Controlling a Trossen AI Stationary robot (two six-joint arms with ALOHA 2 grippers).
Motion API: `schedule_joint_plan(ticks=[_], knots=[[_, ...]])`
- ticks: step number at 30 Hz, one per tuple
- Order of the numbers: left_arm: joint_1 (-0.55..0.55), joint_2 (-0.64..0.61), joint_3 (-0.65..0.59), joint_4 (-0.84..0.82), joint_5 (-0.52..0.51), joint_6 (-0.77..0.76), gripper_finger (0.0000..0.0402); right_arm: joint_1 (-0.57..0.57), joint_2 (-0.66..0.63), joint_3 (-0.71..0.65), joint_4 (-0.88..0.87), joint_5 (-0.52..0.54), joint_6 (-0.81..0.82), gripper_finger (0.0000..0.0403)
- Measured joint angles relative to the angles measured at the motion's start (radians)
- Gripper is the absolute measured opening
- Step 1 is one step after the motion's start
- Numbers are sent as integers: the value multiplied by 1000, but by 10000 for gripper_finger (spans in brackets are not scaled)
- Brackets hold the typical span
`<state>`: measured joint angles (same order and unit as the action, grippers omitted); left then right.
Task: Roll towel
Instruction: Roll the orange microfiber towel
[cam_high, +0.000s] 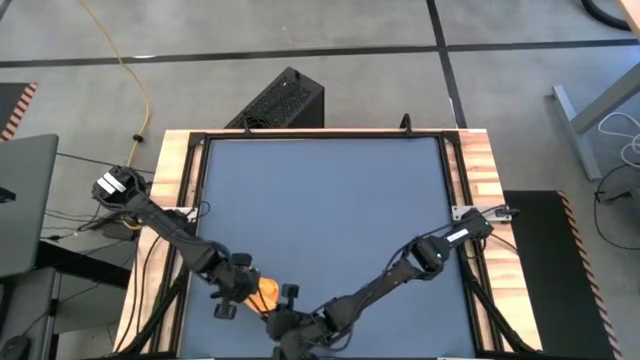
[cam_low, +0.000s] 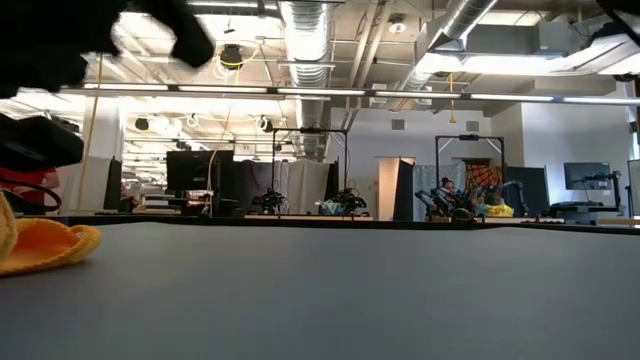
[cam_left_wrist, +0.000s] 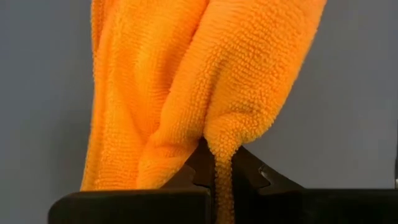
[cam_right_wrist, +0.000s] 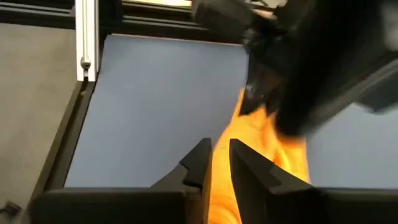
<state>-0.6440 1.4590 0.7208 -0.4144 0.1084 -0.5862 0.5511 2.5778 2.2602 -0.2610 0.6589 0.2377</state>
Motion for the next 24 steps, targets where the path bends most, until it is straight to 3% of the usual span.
schedule_joint_plan(ticks=[4,11,18,24], knots=[[34,0,-1,3,36,3,4,-13,30,-2,37,-49,-59,112],[69,0,-1,0,60,1,11,-22,60,0,32,-38,-87,163],[94,0,-1,-10,65,-10,77,-46,89,-1,23,-29,-106,180],[125,-15,-1,-63,128,29,127,-67,94,-2,-16,11,-56,165]])
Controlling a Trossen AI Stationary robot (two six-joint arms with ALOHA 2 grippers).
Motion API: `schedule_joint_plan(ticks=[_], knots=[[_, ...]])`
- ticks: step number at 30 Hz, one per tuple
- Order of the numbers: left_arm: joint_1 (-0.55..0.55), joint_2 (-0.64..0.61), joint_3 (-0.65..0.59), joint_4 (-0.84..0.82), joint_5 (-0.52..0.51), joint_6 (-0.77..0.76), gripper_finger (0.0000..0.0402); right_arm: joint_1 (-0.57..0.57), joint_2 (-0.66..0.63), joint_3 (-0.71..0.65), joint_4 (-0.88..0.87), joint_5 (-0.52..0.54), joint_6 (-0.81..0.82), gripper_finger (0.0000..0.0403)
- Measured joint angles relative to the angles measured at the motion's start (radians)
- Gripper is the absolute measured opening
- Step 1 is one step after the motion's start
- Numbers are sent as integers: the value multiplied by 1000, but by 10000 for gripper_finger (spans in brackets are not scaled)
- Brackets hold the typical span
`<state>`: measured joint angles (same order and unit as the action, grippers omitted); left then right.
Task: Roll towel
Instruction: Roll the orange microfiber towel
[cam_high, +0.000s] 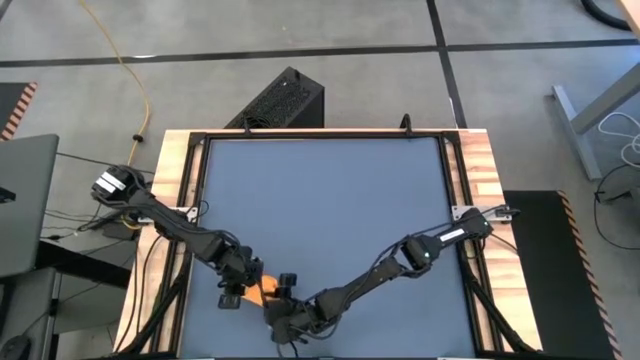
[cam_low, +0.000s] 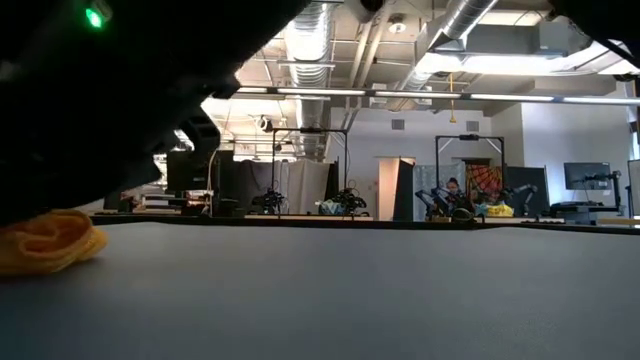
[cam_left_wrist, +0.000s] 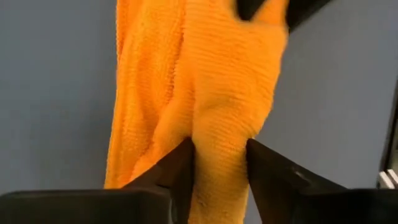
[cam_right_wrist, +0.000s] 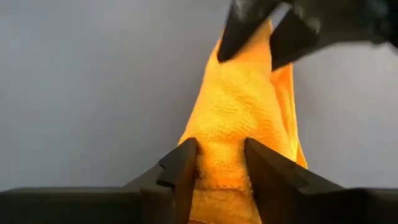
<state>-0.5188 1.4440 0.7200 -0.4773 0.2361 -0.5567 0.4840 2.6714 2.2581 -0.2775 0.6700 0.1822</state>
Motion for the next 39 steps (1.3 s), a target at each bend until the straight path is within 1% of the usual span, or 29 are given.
schedule_joint_plan(ticks=[2,5,8,9,12,15,18,21,25,26,28,31,33,37,39], knots=[[3,-21,0,-11,1,13,133,-8,0,0,-7,-7,24,143],[4,-69,0,-54,-14,25,134,-13,0,0,-4,-14,28,93],[4,-128,0,-126,-71,38,134,-17,0,0,-5,-36,69,33],[4,-149,0,-143,-98,42,134,-21,-2,0,-6,-55,83,22],[1,-214,0,-158,-178,80,134,-34,-3,1,1,-99,118,23],[-24,-267,0,-118,-234,151,134,-38,-3,1,1,-105,132,28],[-61,-297,-24,-62,-309,183,135,-41,-3,1,1,-117,133,22],[-89,-297,-97,-1,-314,195,135,-41,-5,1,1,-117,135,22],[-119,-302,-194,179,-295,208,129,-42,-11,1,-6,-119,149,23],[-128,-308,-208,211,-305,218,124,-43,-16,0,-12,-119,150,24],[-144,-325,-212,247,-356,240,110,-47,-22,0,-20,-127,157,23],[-165,-356,-213,256,-424,291,83,-51,-22,0,-34,-127,172,24],[-177,-367,-213,279,-427,322,64,-52,-23,0,-36,-127,186,24],[-183,-344,-212,286,-379,337,14,-55,-23,0,-39,-134,212,25],[-180,-316,-212,285,-387,333,6,-55,-24,0,-39,-133,214,25]])
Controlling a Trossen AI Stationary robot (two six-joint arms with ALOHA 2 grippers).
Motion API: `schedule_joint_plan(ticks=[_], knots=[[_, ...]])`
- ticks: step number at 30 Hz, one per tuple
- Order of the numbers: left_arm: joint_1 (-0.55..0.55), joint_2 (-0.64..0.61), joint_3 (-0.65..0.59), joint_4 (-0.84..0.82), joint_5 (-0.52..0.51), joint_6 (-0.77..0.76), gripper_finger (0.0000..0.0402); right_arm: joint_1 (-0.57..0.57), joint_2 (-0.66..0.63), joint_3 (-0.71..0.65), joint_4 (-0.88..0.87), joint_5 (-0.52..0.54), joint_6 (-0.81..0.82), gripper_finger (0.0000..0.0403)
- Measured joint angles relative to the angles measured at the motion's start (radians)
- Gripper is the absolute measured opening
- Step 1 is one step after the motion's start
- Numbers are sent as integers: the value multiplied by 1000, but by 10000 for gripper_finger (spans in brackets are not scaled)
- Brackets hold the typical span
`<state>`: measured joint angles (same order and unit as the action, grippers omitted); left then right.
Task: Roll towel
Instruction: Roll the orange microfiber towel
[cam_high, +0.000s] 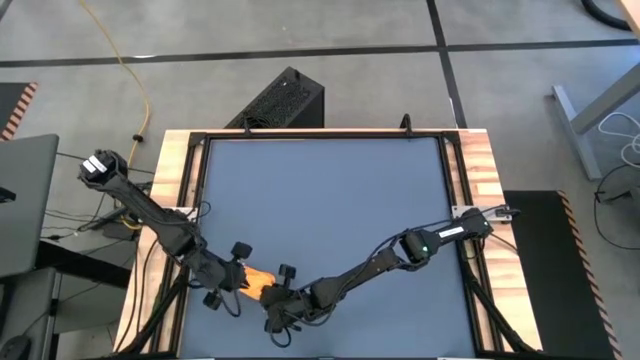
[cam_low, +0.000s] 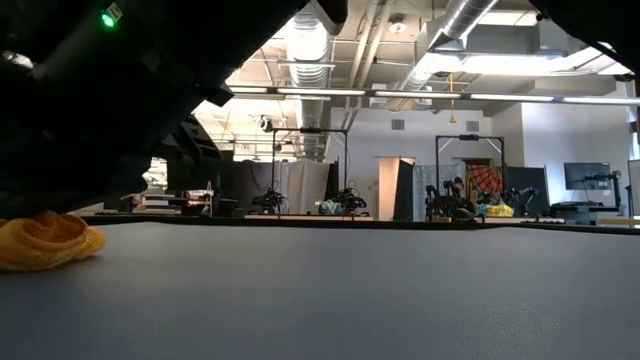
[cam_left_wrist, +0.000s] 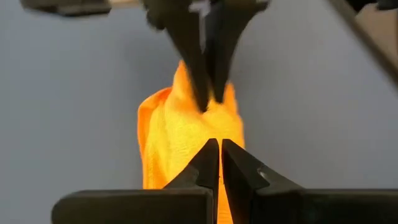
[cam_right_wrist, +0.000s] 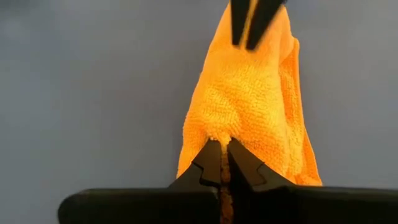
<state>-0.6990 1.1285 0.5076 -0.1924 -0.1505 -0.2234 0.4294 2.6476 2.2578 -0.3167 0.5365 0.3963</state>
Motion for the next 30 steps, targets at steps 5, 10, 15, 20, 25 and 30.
schedule_joint_plan(ticks=[5,10,15,20,25,30], knots=[[14,83,0,1,-16,-22,1,0,-11,0,-18,0,18,25],[32,148,0,9,-20,-39,0,0,-19,-1,-30,-28,18,36],[52,160,1,-1,-13,-59,0,4,-19,54,-96,-34,24,73],[73,160,1,-30,80,-98,0,15,-46,77,-185,7,27,123],[126,159,-9,-83,116,-178,0,38,-63,74,-197,44,6,183],[184,156,-59,8,238,-198,0,64,-63,78,-90,87,-109,227]])
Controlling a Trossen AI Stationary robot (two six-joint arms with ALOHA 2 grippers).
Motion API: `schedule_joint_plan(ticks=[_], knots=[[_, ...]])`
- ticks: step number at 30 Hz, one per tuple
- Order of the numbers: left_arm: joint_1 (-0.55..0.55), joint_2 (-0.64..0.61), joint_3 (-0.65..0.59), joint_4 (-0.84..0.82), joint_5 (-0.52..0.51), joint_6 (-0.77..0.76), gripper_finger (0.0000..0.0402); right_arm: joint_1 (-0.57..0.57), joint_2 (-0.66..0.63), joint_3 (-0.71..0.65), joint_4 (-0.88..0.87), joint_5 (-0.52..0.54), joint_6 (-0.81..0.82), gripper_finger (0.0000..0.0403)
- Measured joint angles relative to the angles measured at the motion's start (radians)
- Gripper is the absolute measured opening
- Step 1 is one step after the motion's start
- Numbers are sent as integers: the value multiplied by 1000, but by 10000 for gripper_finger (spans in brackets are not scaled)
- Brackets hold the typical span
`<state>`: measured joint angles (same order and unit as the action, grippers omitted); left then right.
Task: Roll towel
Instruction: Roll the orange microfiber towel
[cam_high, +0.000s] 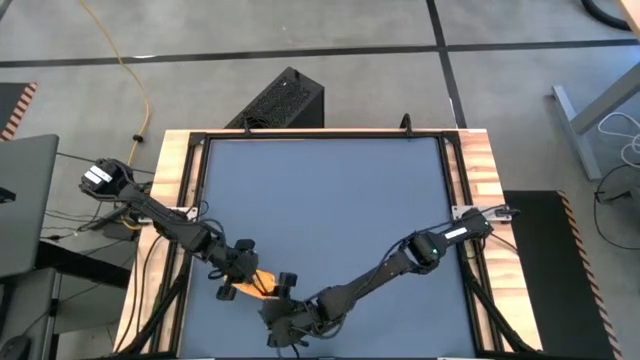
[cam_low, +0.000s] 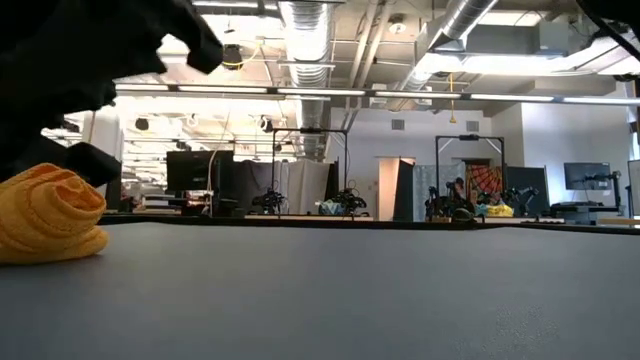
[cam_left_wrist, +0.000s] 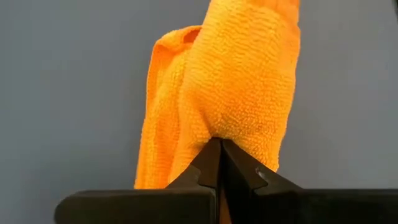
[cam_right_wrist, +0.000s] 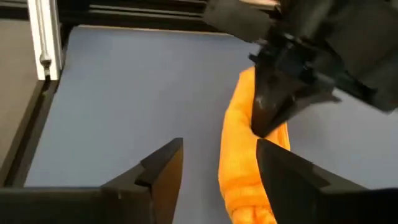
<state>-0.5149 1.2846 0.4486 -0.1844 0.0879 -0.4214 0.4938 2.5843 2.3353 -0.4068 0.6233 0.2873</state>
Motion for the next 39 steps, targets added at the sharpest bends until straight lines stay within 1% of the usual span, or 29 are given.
schedule_joint_plan(ticks=[4,6,9,12,15,17,21,23,26,30,32,36,39], knots=[[38,1,-6,11,50,-4,0,-17,31,-4,-8,5,-78,239],[58,1,-6,8,65,-3,0,-33,51,-3,21,-1,-90,239],[83,2,-6,9,101,-10,0,-50,56,-2,46,-12,-153,239],[99,2,-7,11,145,3,0,-65,64,1,39,-21,-165,239],[109,2,-7,9,174,9,0,-74,75,-1,-20,-59,-147,236],[119,2,-7,2,185,10,0,-78,75,-1,-55,-77,-119,223],[143,2,-6,-21,200,38,4,-74,74,0,-112,-80,-75,183],[158,2,-6,-30,207,57,4,-72,74,0,-124,-80,-56,163],[188,-2,-5,-40,246,89,4,-72,74,1,-125,-80,-52,143],[224,-60,3,-69,267,117,4,-72,74,1,-131,-80,-50,133],[236,-111,19,-121,268,126,3,-71,74,1,-131,-80,-48,135],[248,-212,33,-201,266,150,7,-71,74,0,-133,-78,-40,147],[241,-263,33,-194,266,205,23,-71,74,0,-134,-78,-41,162]])
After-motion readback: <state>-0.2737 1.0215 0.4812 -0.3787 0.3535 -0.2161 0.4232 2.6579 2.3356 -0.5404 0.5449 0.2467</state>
